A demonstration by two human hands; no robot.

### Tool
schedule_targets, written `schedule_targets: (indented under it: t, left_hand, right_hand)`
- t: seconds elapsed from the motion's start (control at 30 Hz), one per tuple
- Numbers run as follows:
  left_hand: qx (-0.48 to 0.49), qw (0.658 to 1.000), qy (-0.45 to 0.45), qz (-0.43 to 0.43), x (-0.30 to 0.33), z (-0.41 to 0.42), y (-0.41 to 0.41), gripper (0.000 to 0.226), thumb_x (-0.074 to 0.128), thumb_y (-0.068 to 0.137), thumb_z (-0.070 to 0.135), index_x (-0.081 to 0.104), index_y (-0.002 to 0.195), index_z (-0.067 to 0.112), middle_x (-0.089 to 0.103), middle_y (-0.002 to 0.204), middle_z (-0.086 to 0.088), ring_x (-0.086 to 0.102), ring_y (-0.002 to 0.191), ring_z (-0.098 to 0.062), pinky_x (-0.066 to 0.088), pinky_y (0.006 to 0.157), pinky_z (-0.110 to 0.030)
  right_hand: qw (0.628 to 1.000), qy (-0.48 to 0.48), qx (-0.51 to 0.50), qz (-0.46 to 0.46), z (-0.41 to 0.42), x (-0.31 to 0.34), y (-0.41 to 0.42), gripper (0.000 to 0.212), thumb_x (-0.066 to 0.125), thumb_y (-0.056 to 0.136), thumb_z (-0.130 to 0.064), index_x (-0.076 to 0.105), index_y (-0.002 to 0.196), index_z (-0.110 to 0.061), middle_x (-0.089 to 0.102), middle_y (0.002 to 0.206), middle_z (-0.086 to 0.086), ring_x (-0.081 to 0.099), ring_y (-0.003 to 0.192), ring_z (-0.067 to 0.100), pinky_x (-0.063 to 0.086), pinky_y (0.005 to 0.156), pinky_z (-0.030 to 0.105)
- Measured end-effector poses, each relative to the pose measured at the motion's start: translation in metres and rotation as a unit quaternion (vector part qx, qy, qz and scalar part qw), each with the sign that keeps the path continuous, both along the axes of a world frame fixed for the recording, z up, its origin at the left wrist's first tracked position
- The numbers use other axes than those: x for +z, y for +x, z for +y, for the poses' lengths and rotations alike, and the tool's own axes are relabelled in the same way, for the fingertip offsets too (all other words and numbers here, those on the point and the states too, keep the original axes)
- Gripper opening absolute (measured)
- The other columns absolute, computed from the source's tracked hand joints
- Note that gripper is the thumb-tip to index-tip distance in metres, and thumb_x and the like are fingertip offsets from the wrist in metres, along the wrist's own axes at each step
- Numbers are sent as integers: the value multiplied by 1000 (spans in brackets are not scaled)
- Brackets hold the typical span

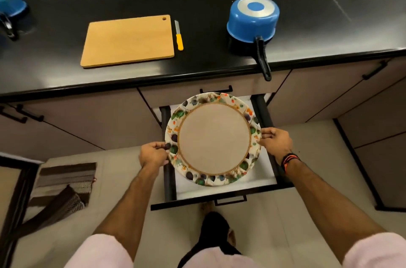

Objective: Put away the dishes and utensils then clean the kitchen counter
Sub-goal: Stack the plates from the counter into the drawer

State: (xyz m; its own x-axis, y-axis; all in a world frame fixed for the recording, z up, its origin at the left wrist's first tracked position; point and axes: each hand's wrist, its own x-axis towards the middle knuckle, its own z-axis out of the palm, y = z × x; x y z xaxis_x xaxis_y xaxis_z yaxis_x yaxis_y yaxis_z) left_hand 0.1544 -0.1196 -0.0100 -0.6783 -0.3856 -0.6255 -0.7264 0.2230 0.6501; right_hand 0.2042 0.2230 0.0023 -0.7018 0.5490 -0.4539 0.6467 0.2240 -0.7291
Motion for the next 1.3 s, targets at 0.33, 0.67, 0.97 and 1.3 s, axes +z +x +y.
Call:
schedule_targets:
  t: [0.33,0.67,0.97,1.3]
  left_hand:
    - [27,987,157,-3,-9,19,-29,17,57,85,-19,66,81,-4,66,100,-27,67,79,-32,61,59,-28]
    - [126,960,251,-12,-3,36,-37,38,64,84,-16,56,120,-10,67,111,-22,68,95,-28,61,68,-26]
    - [30,991,119,-42,-23,57,-32,41,69,79,-16,65,117,-3,70,111,-18,68,101,-31,56,90,-43]
    - [11,996,62,-57,-89,74,-48,52,73,76,-11,63,124,5,69,116,-10,66,102,-25,53,93,-35]
  right_hand:
    - [994,-67,24,80,31,-7,-17,25,72,79,14,66,71,-9,74,92,10,71,81,9,59,79,21]
    - [988,-132,28,80,59,-24,-33,13,66,79,21,69,89,12,67,114,14,63,112,21,54,93,29]
    - [973,-231,-15,-22,74,-39,-47,41,50,88,12,60,123,-5,71,113,17,68,105,34,56,92,51]
    - [987,-119,33,-106,57,-105,-72,38,89,68,-17,72,102,-22,75,100,0,71,95,21,57,92,44]
